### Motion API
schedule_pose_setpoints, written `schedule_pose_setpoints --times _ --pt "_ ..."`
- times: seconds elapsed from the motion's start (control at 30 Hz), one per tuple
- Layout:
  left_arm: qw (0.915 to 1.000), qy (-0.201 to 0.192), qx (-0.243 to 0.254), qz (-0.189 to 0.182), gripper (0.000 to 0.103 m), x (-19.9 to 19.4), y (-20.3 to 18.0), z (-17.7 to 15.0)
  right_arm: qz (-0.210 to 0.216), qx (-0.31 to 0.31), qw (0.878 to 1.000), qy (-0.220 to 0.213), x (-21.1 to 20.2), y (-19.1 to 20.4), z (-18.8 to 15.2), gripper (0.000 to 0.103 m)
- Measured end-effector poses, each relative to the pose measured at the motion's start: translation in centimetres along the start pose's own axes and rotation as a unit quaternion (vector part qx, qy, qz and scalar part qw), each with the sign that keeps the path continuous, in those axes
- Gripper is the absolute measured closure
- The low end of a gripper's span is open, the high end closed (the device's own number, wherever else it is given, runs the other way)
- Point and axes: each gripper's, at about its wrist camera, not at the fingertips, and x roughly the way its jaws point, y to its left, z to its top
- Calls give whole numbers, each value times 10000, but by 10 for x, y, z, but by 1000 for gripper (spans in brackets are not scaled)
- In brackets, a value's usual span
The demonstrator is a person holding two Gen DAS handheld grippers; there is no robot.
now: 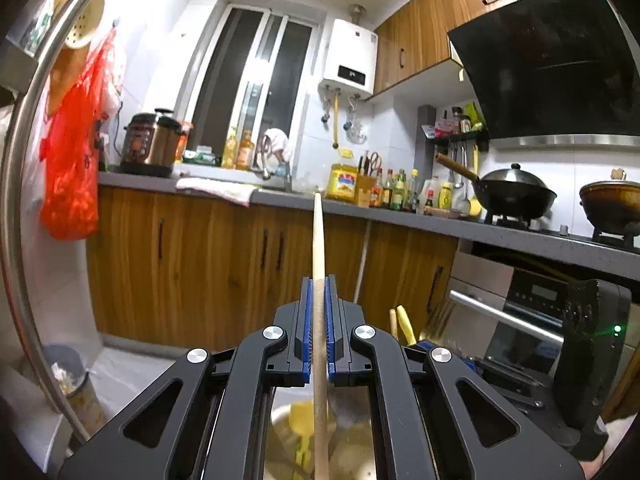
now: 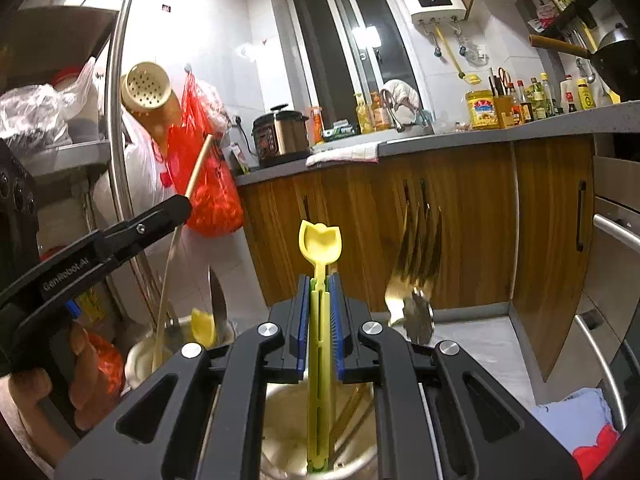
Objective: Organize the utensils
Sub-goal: 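Lift the chopstick and yellow spoon and carry both over the holder, then lower the chopstick and yellow spoon into the holder and open both grippers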
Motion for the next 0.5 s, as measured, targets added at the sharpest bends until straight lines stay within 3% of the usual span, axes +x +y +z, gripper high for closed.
schedule_pose_setpoints --times 0.5 --pt "9938 1038 385 -45 97 -18 -3 -16 -41 150 9962 853 -16 -8 -17 93"
